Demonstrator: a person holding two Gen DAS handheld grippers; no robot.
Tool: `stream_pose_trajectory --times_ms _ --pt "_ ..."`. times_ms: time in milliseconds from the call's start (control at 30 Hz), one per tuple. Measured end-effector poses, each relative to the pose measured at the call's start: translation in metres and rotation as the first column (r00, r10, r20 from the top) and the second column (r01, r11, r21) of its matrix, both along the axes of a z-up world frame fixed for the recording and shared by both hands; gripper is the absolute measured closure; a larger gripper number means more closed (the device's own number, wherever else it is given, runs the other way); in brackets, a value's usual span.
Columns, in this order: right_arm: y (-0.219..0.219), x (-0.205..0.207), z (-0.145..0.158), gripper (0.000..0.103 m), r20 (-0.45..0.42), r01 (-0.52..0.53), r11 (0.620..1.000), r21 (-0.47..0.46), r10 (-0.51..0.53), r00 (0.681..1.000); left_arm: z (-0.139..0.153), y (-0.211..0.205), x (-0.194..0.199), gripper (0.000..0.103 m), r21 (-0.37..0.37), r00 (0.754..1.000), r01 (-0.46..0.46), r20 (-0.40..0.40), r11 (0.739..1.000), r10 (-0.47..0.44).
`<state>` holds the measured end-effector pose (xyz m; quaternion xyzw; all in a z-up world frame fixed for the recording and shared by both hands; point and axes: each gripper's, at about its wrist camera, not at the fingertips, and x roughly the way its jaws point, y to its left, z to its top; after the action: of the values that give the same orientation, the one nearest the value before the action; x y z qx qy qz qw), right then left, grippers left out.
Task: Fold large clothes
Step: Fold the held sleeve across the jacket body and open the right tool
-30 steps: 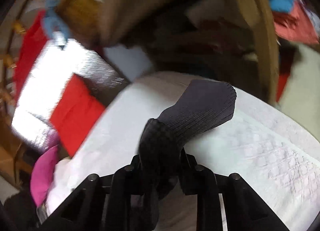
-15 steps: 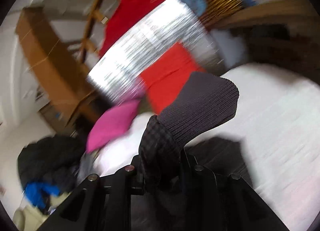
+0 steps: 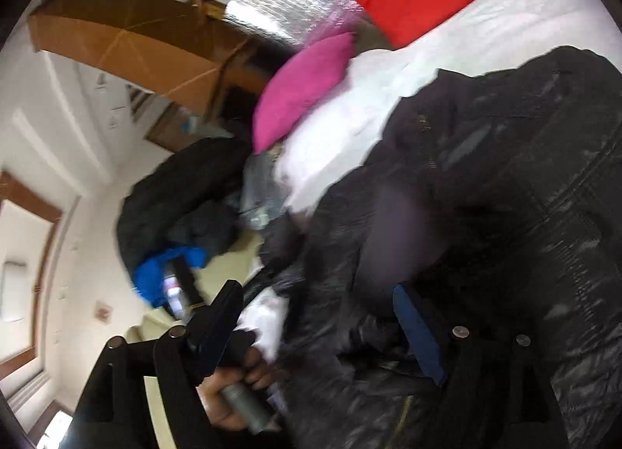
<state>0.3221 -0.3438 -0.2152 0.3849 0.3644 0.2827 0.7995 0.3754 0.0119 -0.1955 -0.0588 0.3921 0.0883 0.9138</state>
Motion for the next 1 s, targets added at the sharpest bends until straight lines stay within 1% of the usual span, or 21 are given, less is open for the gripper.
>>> stream_pose_trajectory --times_ms 33,67,100,167,200,233,267,367,400,500,567,667,733,833,867,933,1000 --pt "-0.003 -0.004 0.002 0.02 0.014 0.011 1.0 0.0 -0.011 1.0 0.001 -0.001 0.0 0.0 -0.004 1.0 0.007 0.001 1.0 -0.007" --pt "-0.014 -0.009 0.009 0.02 0.034 0.049 0.999 -0.023 -0.048 0.998 0.002 -0.003 -0.001 0.0 -0.011 1.0 0.016 0.001 1.0 -0.016" --pt "-0.027 -0.013 0.016 0.02 0.041 0.109 0.991 -0.076 -0.106 0.993 0.002 -0.005 -0.002 0.0 -0.02 1.0 0.027 0.001 0.999 -0.027" --pt "-0.052 -0.014 0.023 0.02 0.052 0.216 0.959 -0.182 -0.21 0.976 0.005 -0.01 -0.005 0.0 -0.057 0.997 0.074 -0.001 0.996 -0.074" --pt "-0.072 -0.015 0.023 0.02 0.05 0.281 0.931 -0.234 -0.277 0.96 0.007 -0.013 -0.007 0.0 -0.076 0.994 0.105 -0.001 0.992 -0.105" --pt "-0.082 -0.012 0.024 0.02 0.044 0.317 0.913 -0.258 -0.316 0.948 0.009 -0.016 -0.01 0.0 -0.091 0.99 0.138 0.003 0.986 -0.139" --pt "-0.1 -0.012 0.02 0.02 0.029 0.366 0.886 -0.284 -0.374 0.927 0.012 -0.019 -0.012 0.0 -0.1 0.986 0.164 0.01 0.981 -0.164" --pt "-0.139 -0.006 0.006 0.02 -0.032 0.424 0.849 -0.316 -0.456 0.889 0.022 -0.024 -0.021 0.0 -0.143 0.97 0.245 0.041 0.959 -0.241" --pt "-0.15 -0.003 -0.001 0.02 -0.056 0.434 0.836 -0.336 -0.478 0.877 0.025 -0.024 -0.024 0.0 -0.165 0.963 0.271 0.049 0.949 -0.266" --pt "-0.173 0.0 -0.012 0.02 -0.094 0.436 0.816 -0.38 -0.503 0.859 0.025 -0.02 -0.025 0.0 -0.238 0.949 0.312 0.045 0.92 -0.311" --pt "-0.174 0.011 -0.019 0.02 -0.114 0.425 0.808 -0.407 -0.507 0.855 0.021 -0.014 -0.025 0.0 -0.278 0.949 0.309 0.028 0.909 -0.314" --pt "-0.178 0.016 -0.03 0.02 -0.138 0.405 0.81 -0.423 -0.499 0.855 0.012 -0.002 -0.023 0.0 -0.333 0.952 0.284 -0.014 0.899 -0.306" --pt "-0.174 0.022 -0.035 0.02 -0.144 0.403 0.806 -0.434 -0.503 0.852 0.008 0.009 -0.023 0.0 -0.387 0.952 0.27 -0.029 0.882 -0.304" --pt "-0.172 0.029 -0.04 0.02 -0.156 0.403 0.804 -0.438 -0.509 0.847 0.005 0.022 -0.025 0.0 -0.466 0.945 0.27 -0.041 0.843 -0.325" --pt "-0.168 0.034 -0.042 0.02 -0.16 0.403 0.805 -0.436 -0.51 0.845 0.004 0.024 -0.027 0.0 -0.479 0.943 0.27 -0.045 0.835 -0.331" --pt "-0.166 0.037 -0.046 0.02 -0.168 0.4 0.807 -0.434 -0.509 0.844 0.001 0.028 -0.029 0.0 -0.49 0.939 0.27 -0.057 0.829 -0.339" --pt "-0.164 0.037 -0.046 0.02 -0.163 0.398 0.803 -0.443 -0.509 0.845 -0.002 0.029 -0.029 0.0 -0.487 0.934 0.269 -0.08 0.831 -0.349"
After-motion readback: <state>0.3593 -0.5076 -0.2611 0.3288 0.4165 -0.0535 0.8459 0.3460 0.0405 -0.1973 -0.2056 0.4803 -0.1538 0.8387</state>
